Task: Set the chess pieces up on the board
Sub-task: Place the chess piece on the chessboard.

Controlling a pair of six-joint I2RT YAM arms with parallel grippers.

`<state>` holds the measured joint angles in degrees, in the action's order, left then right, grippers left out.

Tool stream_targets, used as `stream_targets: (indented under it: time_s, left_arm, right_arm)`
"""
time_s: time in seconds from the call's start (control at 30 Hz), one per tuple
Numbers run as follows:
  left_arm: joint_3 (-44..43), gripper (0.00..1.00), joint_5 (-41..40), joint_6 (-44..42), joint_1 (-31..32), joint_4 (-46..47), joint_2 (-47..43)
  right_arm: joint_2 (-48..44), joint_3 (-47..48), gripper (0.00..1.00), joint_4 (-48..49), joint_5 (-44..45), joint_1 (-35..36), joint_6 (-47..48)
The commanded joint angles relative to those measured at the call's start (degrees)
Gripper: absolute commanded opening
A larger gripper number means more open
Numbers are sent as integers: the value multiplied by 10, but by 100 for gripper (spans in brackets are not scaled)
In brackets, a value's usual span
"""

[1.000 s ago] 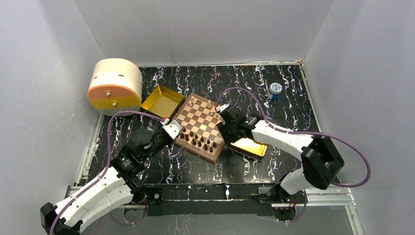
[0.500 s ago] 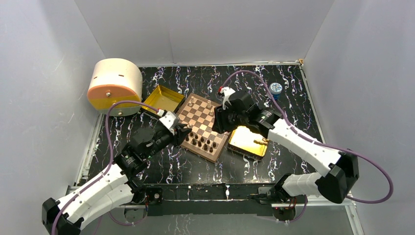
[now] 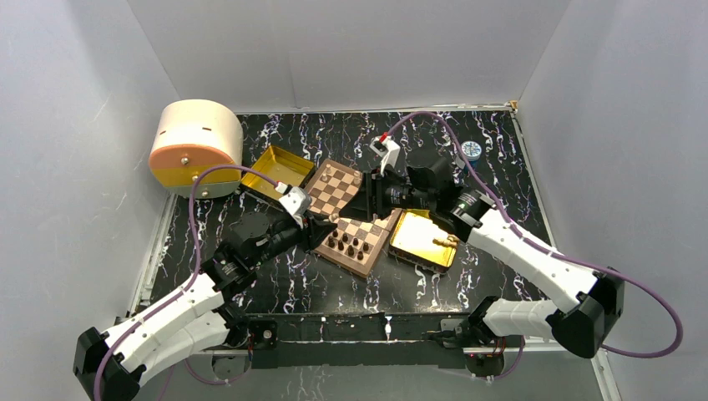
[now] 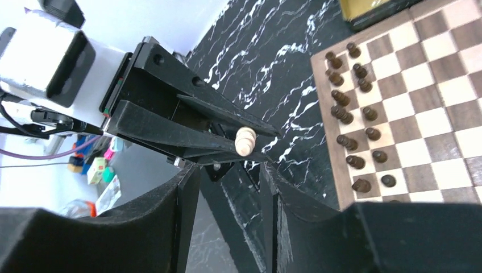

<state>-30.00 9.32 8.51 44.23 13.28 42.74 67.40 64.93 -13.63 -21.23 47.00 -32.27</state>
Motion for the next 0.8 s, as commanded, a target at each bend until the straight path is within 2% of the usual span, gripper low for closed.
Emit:
stream_targets:
  time_s: [0.0, 0.37, 0.47, 0.57, 0.77]
  left_arm:
    - [-26, 2, 27, 4, -2, 18, 13]
    - [-38, 2, 39, 3, -2, 24, 29]
    - [-38, 2, 39, 3, -2, 25, 30]
    - [-37, 2, 37, 3, -2, 25, 30]
    - [-37, 13, 28, -1, -2, 15, 28]
  right_arm:
    - [30, 7, 50, 47, -61, 2, -32]
    - [70, 17, 43, 30, -72, 2, -34]
    - [73, 20, 37, 24, -69, 1, -31]
    - [74, 22, 27, 18, -62, 2, -27]
    - [67, 22, 18, 19, -37, 2, -23]
